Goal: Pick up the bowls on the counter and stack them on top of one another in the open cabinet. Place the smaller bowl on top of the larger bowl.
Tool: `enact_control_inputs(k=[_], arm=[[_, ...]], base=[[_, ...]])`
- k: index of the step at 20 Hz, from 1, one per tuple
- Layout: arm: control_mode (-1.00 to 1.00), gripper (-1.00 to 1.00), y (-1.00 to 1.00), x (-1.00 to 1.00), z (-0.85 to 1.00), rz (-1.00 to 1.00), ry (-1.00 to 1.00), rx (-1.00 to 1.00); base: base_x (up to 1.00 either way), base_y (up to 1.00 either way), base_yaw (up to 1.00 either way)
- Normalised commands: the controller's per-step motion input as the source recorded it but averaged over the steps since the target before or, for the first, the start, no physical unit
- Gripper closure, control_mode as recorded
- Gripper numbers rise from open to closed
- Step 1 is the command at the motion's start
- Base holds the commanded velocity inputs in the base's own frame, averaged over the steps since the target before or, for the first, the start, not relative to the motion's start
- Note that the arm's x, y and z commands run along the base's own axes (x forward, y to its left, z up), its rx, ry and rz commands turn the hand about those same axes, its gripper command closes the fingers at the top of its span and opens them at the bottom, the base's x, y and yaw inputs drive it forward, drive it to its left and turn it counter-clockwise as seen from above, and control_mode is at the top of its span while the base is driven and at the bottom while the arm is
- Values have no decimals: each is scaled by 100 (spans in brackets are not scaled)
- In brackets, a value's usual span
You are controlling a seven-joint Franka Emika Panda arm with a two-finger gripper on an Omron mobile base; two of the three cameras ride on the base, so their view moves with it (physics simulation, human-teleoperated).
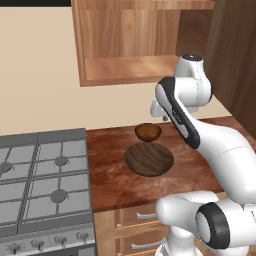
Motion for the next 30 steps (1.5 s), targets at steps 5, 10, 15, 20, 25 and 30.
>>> enact_control_inputs(k=[5, 10, 15, 20, 25, 30], arm=[[-100, -100, 3, -9, -1, 0, 0, 0], [-100, -100, 8, -20, -6, 0, 0, 0], [-100, -100, 9, -22, -12, 0, -1, -1], [-100, -100, 12, -10, -24, 0, -3, -1], [-100, -100, 12, -2, -33, 0, -4, -1], [-100, -100, 6, 0, -30, 0, -5, -1]], base=[[0, 0, 0], [0, 0, 0], [0, 0, 0], [0, 0, 0], [0, 0, 0], [0, 0, 0]])
